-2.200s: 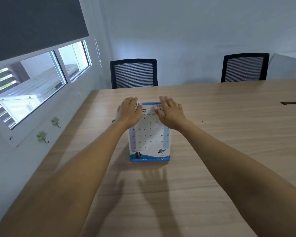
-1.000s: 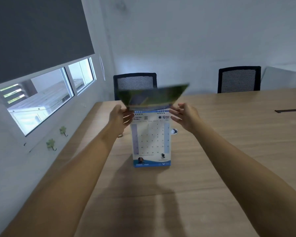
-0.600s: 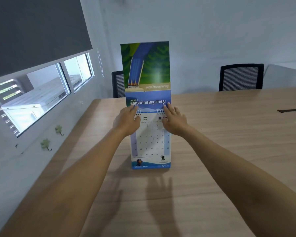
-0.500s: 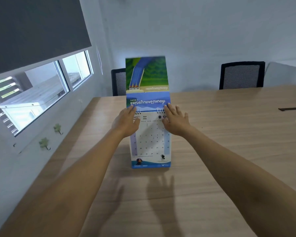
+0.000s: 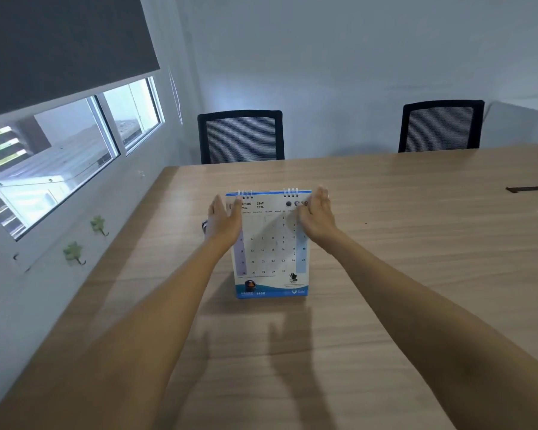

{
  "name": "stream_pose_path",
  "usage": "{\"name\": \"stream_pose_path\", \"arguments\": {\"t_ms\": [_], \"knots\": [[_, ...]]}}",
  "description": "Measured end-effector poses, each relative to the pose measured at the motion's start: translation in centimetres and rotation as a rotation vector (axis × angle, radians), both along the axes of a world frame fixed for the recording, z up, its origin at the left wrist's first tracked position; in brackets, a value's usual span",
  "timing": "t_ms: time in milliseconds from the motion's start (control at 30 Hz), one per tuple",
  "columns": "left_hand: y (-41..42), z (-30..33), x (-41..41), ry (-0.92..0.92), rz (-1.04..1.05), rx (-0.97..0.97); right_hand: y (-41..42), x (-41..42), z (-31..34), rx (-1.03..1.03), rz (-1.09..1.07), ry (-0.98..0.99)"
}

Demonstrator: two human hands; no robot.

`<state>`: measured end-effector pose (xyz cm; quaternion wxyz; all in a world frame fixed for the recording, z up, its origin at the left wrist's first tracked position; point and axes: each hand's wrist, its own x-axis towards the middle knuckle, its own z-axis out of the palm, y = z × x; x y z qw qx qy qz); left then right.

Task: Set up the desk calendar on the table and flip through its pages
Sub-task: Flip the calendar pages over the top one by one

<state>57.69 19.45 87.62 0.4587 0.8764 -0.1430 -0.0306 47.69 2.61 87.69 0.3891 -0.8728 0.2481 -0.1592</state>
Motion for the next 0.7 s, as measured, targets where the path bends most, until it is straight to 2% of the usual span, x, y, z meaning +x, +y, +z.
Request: {"name": "stream_pose_path", "arguments": {"t_ms": [100,167,233,467,567,700], "knots": [[0.5,-1.9,-1.5,0.221,-0.021,-0.148,1.0,-0.6,-0.5,0.483,-0.105,-0.047],[0.6,-2.4,-2.6,0.275,-0.081,-0.193,1.7,-0.9,-0.7,0.665,-0.128,-0.018],[0.6,-2.6,-3.2,0.289,-0.115,-0.162,2.2,-1.2,-0.8,0.758,-0.124,-0.017],[0.8,-0.9,-4.4,0.311,-0.092,-0.02,2.9,-2.3,-0.2,0.701,-0.122,0.037],[1.0,-0.4,-4.7,0.29,-0.074,0.062,2.9,-2.9,0.3,0.579,-0.121,0.051],[1.9,0.5,-4.4,0.11,0.099,0.069,2.0,-3.9,0.6,0.515,-0.131,-0.14]]}}
